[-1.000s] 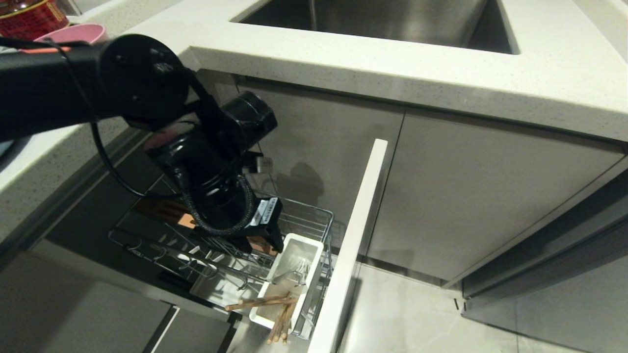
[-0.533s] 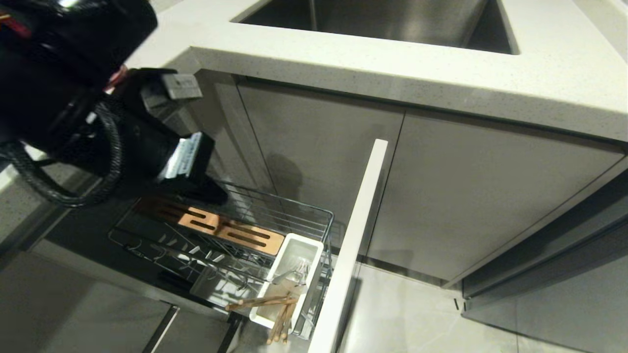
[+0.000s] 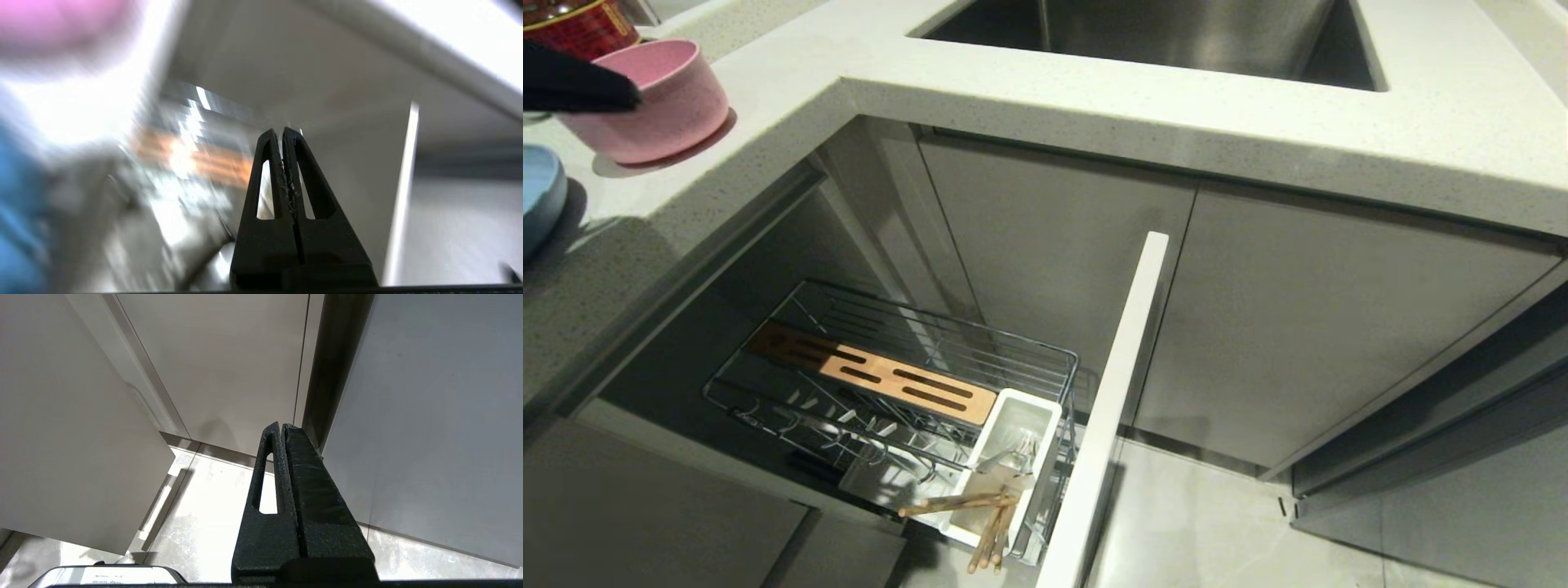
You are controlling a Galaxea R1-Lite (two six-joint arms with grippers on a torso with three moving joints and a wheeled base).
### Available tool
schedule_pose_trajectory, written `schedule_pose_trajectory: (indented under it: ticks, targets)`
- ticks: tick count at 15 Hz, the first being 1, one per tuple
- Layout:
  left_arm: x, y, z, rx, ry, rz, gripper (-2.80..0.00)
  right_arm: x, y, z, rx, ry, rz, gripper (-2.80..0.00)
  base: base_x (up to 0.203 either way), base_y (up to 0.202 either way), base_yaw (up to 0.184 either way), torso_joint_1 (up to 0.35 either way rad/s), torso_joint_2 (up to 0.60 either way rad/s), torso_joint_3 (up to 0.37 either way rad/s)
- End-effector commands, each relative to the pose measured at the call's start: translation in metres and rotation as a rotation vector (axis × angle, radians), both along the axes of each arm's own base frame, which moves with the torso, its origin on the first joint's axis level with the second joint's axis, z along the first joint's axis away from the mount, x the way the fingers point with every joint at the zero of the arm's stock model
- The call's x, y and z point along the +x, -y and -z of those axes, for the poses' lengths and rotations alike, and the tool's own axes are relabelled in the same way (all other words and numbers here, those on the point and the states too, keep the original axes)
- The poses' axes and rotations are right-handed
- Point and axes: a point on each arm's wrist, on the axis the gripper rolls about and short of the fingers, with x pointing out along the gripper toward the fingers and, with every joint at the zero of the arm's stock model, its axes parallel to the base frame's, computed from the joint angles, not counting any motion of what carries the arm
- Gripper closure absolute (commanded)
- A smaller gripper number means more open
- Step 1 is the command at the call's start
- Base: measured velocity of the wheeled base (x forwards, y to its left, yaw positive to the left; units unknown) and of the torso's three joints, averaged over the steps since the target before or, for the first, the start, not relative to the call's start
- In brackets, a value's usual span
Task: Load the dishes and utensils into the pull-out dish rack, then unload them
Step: Pick up the bowl and place it in the cupboard
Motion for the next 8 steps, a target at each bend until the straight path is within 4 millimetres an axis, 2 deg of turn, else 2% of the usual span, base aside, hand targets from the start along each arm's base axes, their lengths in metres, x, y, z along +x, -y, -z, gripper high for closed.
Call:
schedule_pose_trajectory:
  ticks: [1,3,5,8]
  targets:
    - [-0.02,-0.017,-0.015,0.108,0.181,-0.065,-2.8,0.002,0.0,0.007,0.0,-0.026,-0.001,0.0,0.0,0.0,0.0,0.0,0.0,0.0]
    - [-0.016,-0.021,-0.017,0.172,0.203,-0.106,-2.8,0.002,0.0,0.007,0.0,-0.025,-0.001,0.0,0.0,0.0,0.0,0.0,0.0,0.0]
    - [-0.004,-0.019,-0.016,0.209,0.199,-0.088,-2.8,0.002,0.0,0.007,0.0,-0.025,-0.001,0.0,0.0,0.0,0.0,0.0,0.0,0.0]
    - [0.033,-0.015,-0.008,0.28,0.158,-0.095,-2.8,0.002,0.0,0.007,0.0,-0.025,-0.001,0.0,0.0,0.0,0.0,0.0,0.0,0.0]
